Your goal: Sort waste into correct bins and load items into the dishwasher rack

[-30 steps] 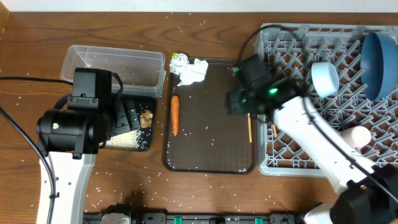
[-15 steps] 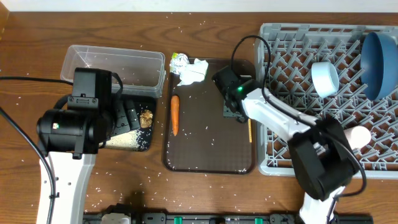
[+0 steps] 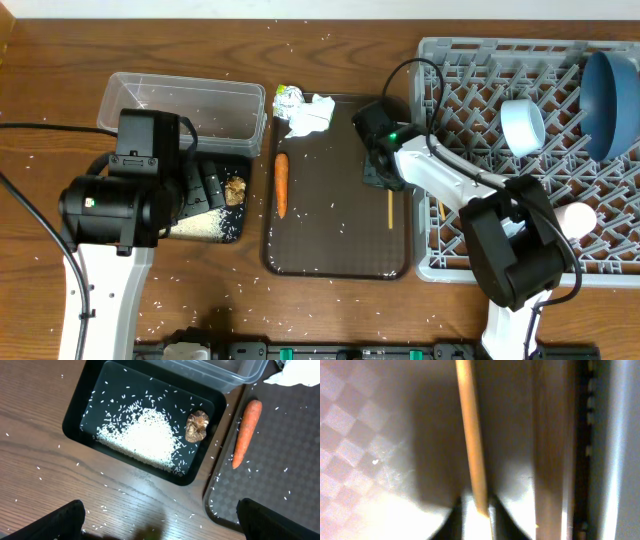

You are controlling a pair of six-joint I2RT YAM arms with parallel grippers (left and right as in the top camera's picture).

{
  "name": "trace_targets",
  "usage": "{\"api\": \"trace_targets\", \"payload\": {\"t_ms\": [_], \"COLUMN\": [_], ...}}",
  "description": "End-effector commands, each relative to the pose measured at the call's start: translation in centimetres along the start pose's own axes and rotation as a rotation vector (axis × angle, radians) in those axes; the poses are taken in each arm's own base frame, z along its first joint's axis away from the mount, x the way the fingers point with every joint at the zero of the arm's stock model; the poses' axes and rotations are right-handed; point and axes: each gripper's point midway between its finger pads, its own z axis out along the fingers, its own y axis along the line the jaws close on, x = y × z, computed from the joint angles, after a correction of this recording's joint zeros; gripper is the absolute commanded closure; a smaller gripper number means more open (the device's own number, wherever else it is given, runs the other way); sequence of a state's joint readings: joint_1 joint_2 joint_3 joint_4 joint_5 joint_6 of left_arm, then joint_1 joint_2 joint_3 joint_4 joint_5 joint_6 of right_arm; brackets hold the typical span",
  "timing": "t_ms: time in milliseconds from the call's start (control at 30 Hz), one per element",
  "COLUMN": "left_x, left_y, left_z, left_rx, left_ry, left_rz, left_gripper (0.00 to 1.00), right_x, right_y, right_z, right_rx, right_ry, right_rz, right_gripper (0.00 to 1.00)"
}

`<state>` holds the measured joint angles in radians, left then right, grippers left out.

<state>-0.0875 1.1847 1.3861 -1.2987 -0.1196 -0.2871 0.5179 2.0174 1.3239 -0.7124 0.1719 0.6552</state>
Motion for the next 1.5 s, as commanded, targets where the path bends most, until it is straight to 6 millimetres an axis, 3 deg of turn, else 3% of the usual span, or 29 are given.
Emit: {"api": "trace_targets", "payload": {"t_ms": [0,167,433,567,667,800,967,1067,1100,1167,1200,1300,1467], "left_x": [-0.2,-0.1,-0.1,-0.1,-0.2,-0.1,-0.1,-0.1,-0.5,-1.8,-2.4,-3.0,-2.7], "left_y": [0.3,0.3,0.3,0.3,0.3,0.3,0.3,0.3,0.7,1.9,2.5,3.0,2.1], "left_z": [0.0,0.0,0.0,0.0,0.0,0.0,0.0,0.0,0.0,-0.2,-0.3,-0.5,-0.3], "left_rx": [-0.017,-0.017,-0.017,-0.017,-0.018,-0.017,-0.017,-0.017,-0.039,-0.118,-0.156,-0.184,-0.134], "left_ry": [-0.003,-0.003,-0.003,-0.003,-0.003,-0.003,-0.003,-0.003,-0.021,-0.082,-0.111,-0.138,-0.123], "left_rz": [0.007,0.007,0.007,0.007,0.007,0.007,0.007,0.007,0.021,0.02,0.014,0.009,0.001], "left_gripper": [0.02,0.02,0.02,0.02,0.02,0.02,0.02,0.02,0.02,0.02,0.02,0.02,0.02], "right_x": [1.7,0.5,-3.4,-5.0,-6.0,-6.8,-5.8,-5.5,-5.6,-5.9,-6.1,-6.7,-6.5], "right_y": [-0.2,0.0,0.1,-2.7,-6.5,-9.7,-9.7,-9.3,-9.3,-9.3,-9.5,-9.8,-10.9], "right_z": [1.6,-1.9,-14.2,-18.0,-17.9,-15.4,-11.6,-10.4,-10.2,-10.5,-11.0,-13.3,-19.4], "right_rx": [0.024,-0.016,-0.201,-0.19,-0.093,-0.024,-0.075,-0.071,-0.065,-0.069,-0.072,-0.101,-0.181], "right_ry": [0.063,0.012,-0.268,-0.377,-0.391,-0.323,-0.175,-0.145,-0.147,-0.161,-0.172,-0.225,-0.341], "right_rz": [-0.021,-0.032,-0.09,-0.077,-0.022,-0.055,-0.121,-0.129,-0.13,-0.125,-0.119,-0.086,-0.048], "right_gripper": [0.99,0.99,0.99,0.99,0.99,0.99,0.99,0.99,0.88,0.44,0.35,0.24,0.17]}}
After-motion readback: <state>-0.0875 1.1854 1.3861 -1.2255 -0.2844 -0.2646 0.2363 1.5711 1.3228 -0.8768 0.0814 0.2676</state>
